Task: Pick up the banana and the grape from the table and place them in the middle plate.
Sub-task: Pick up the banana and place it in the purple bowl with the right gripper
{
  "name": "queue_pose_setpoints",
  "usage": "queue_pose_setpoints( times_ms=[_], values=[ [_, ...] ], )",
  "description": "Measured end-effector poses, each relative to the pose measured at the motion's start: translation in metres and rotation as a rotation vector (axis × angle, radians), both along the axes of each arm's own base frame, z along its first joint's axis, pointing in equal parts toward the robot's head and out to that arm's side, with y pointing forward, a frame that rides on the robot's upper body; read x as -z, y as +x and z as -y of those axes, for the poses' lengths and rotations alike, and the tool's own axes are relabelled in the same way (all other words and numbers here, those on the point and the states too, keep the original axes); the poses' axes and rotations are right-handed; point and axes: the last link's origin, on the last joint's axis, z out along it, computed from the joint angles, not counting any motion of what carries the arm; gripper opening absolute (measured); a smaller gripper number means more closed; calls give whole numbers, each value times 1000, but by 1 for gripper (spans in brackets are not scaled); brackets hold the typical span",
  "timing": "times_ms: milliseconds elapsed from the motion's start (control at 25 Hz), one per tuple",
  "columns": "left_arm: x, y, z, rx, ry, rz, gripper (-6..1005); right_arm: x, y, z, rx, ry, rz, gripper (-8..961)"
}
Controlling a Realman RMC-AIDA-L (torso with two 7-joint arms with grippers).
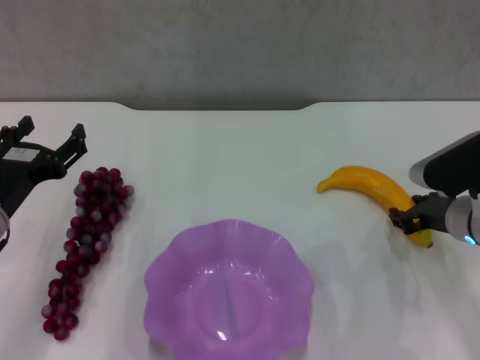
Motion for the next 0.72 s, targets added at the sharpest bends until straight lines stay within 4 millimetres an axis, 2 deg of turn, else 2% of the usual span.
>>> queue_pose_setpoints(
  times_ms=[560, 720],
  values=[
    [0, -3, 2, -9, 1, -1, 782, -5, -27, -20, -70, 10, -4, 470],
    [-1, -4, 3, -13, 3, 0, 780, -5, -43, -23, -107, -4, -26, 470]
  ],
)
